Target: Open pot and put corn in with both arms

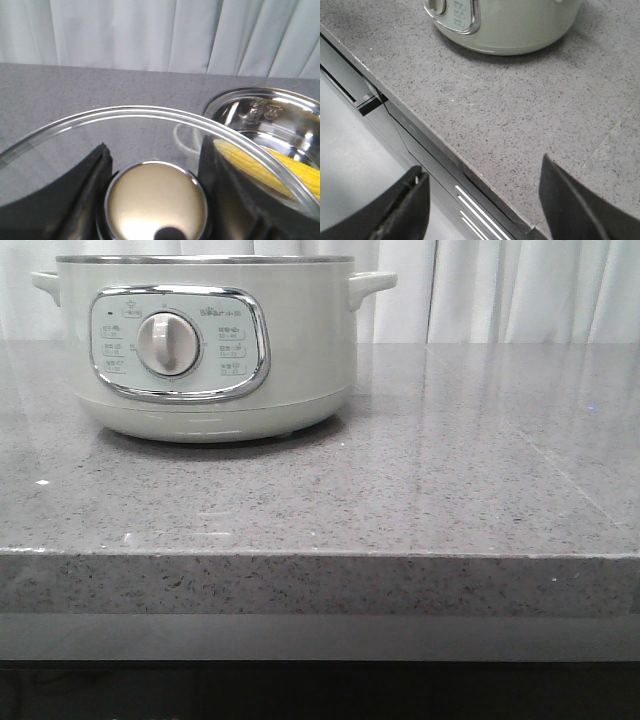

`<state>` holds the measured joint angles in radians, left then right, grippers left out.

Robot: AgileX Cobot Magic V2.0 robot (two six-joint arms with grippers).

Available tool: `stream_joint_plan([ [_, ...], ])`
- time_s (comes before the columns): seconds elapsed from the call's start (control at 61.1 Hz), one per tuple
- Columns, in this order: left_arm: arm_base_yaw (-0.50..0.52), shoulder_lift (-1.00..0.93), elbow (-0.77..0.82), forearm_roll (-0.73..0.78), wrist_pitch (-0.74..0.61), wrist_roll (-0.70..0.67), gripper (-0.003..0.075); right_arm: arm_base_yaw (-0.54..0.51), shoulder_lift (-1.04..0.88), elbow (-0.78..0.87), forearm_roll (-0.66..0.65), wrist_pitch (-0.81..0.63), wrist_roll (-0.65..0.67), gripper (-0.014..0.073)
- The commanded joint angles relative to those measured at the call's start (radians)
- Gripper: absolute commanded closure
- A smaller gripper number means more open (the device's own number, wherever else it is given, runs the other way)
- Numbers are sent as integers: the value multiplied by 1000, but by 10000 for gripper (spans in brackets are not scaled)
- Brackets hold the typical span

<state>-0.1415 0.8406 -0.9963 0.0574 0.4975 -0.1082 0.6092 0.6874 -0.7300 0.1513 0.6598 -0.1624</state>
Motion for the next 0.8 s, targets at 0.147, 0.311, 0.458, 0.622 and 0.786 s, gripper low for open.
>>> stream_joint_plan([
  [0.147, -171, 148, -183, -16, -188, 5, 459, -5, -2, -27, 12, -73, 0, 106],
  [0.311, -269, 297, -275, -14, -268, 5, 459, -5, -2, -27, 12, -73, 0, 106],
  [0.458, -322, 441, -375, -14, -308, 5, 459, -5, -2, -27, 12, -73, 0, 106],
  [0.622, -345, 594, -486, -14, -327, 5, 459, -5, -2, -27, 12, -74, 0, 106],
  [0.786, -345, 702, -558, -9, -332, 5, 459, -5, -2, -27, 12, -73, 0, 106],
])
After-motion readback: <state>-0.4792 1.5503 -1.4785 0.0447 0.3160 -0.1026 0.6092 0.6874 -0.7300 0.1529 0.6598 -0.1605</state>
